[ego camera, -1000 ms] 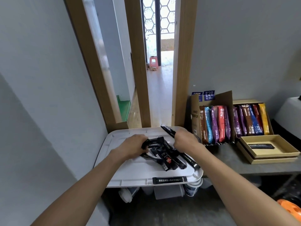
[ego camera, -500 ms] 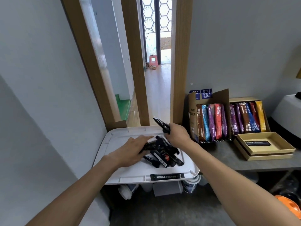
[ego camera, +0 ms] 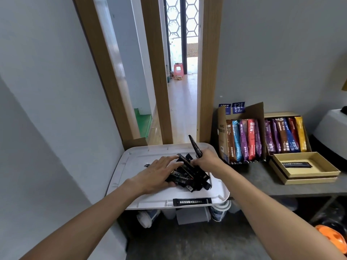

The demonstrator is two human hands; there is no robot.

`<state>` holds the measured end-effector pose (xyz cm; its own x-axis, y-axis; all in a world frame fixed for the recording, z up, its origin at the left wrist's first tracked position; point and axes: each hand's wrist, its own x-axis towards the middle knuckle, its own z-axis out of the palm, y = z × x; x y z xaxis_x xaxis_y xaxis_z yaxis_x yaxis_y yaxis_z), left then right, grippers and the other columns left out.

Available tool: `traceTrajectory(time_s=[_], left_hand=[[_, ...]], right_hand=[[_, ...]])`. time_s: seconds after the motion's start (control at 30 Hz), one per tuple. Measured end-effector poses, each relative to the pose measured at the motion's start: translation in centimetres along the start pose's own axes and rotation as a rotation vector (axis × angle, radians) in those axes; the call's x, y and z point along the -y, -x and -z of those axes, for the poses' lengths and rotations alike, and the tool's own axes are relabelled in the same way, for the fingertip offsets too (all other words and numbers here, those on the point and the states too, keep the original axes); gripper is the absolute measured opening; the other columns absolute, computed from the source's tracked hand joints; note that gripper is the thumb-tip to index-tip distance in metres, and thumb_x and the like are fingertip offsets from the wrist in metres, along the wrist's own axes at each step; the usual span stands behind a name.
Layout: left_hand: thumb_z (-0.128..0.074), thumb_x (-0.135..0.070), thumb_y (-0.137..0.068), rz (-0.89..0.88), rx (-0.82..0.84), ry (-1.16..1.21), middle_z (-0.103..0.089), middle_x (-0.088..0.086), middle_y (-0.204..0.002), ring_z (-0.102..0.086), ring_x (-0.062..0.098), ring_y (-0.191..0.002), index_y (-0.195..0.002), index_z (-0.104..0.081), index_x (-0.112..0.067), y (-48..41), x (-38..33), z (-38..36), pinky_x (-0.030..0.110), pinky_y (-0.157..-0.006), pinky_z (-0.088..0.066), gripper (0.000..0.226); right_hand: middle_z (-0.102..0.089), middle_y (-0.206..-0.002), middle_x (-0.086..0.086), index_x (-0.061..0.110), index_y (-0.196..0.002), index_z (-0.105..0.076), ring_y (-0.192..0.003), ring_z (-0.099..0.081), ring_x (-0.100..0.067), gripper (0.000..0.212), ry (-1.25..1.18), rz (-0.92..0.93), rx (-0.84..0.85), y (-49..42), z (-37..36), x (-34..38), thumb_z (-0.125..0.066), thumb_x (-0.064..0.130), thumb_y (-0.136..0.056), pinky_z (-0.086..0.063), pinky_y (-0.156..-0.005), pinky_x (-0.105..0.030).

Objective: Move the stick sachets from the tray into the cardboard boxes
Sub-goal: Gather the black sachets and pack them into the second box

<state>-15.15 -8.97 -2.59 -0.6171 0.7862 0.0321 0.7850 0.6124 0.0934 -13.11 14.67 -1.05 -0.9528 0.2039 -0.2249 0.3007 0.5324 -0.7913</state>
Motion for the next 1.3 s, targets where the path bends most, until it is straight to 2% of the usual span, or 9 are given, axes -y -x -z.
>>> traceTrajectory(time_s=[0.17,0.37,0.53,0.63,0.77,0.93,1.13,1.23,1.3], left_hand=[[-0.056,-0.062,-0.099,0.004,0.047,-0.045,-0.012,0.0,-0.174,-0.004,0.018,-0.161,-0.167,-0.012,-0.023,-2.6,-0.8,-0.4,0.042,-0.13,-0.014,0.089],[-0.051,-0.063,-0.098,-0.01,0.016,-0.141,-0.049,0.001,-0.137,-0.046,0.021,-0.131,-0.157,-0.032,-0.033,-3.8,-1.4,-0.6,0.042,-0.117,-0.03,0.069],[-0.053,-0.057,-0.096,0.01,-0.004,-0.162,-0.051,0.002,-0.132,-0.048,0.022,-0.124,-0.164,-0.02,-0.029,-3.9,-2.1,-0.8,0.041,-0.112,-0.033,0.081],[-0.056,-0.056,-0.091,0.044,-0.027,-0.139,-0.054,0.003,-0.123,-0.055,0.023,-0.112,-0.161,-0.031,-0.027,-3.7,-3.0,-0.8,0.038,-0.101,-0.041,0.079],[-0.065,-0.05,-0.088,0.087,-0.088,-0.099,-0.053,0.001,-0.11,-0.063,0.025,-0.094,-0.135,-0.057,-0.022,-3.6,-3.8,-0.6,0.029,-0.074,-0.041,0.055],[-0.068,-0.054,-0.091,0.183,-0.111,-0.016,-0.045,-0.002,-0.122,-0.053,0.018,-0.08,-0.121,-0.059,-0.02,-2.4,-3.4,-0.3,0.029,-0.074,-0.043,0.046],[-0.07,-0.044,-0.093,0.408,-0.092,0.211,-0.07,-0.004,-0.092,-0.063,0.018,-0.082,-0.097,-0.063,-0.026,-0.2,-1.0,1.4,0.035,-0.07,-0.048,0.02],[-0.068,-0.031,-0.097,0.508,-0.155,0.551,-0.073,-0.009,-0.076,-0.065,0.008,-0.07,-0.088,-0.07,-0.023,0.6,-0.4,1.7,0.025,-0.065,-0.047,0.012],[-0.065,-0.027,-0.101,0.548,-0.203,0.795,-0.075,-0.001,-0.075,-0.062,0.007,-0.063,-0.089,-0.072,-0.012,0.7,-0.6,1.7,0.023,-0.064,-0.047,0.02]], right_hand=[[-0.056,-0.073,-0.006,0.018,-0.074,-0.055,-0.074,-0.057,-0.022,0.028,-0.217,-0.036,0.04,0.6,-0.3,-0.3,-0.066,-0.001,-0.092,-0.05,-0.073,-0.039],[-0.064,-0.082,-0.007,0.017,-0.079,-0.053,-0.085,-0.063,-0.023,0.03,-0.256,-0.012,0.033,1.1,0.4,-1.3,-0.066,-0.007,-0.091,-0.056,-0.095,-0.048],[-0.064,-0.073,-0.004,0.018,-0.072,-0.05,-0.087,-0.071,-0.025,0.035,-0.177,0.049,0.01,1.7,1.2,-2.1,-0.062,-0.007,-0.095,-0.054,-0.071,-0.03],[-0.074,-0.09,-0.019,0.02,-0.069,-0.049,-0.104,-0.073,-0.034,0.034,-0.153,0.058,0.02,2.1,1.2,-1.8,-0.06,0.0,-0.095,-0.059,-0.087,-0.042],[-0.067,-0.081,-0.009,0.02,-0.076,-0.048,-0.085,-0.068,-0.025,0.033,-0.174,0.043,0.026,2.5,1.4,-1.6,-0.07,0.005,-0.093,-0.058,-0.078,-0.04],[-0.075,-0.087,-0.01,0.009,-0.081,-0.059,-0.073,-0.069,-0.007,0.023,-0.151,0.147,-0.136,3.2,3.0,-2.1,-0.08,0.009,-0.089,-0.053,-0.066,-0.021],[-0.08,-0.089,-0.011,0.007,-0.072,-0.056,-0.082,-0.077,-0.011,0.034,-0.136,0.202,0.079,5.8,4.7,-2.4,-0.089,0.013,-0.08,-0.061,-0.078,-0.032],[-0.082,-0.096,0.001,-0.001,-0.077,-0.063,-0.09,-0.077,-0.009,0.031,0.025,0.252,0.341,6.8,3.9,-2.5,-0.092,0.011,-0.076,-0.06,-0.09,-0.032],[-0.082,-0.095,0.005,0.002,-0.07,-0.059,-0.088,-0.077,-0.01,0.036,0.11,0.287,0.427,7.1,2.6,-2.4,-0.093,0.011,-0.074,-0.057,-0.083,-0.028]])
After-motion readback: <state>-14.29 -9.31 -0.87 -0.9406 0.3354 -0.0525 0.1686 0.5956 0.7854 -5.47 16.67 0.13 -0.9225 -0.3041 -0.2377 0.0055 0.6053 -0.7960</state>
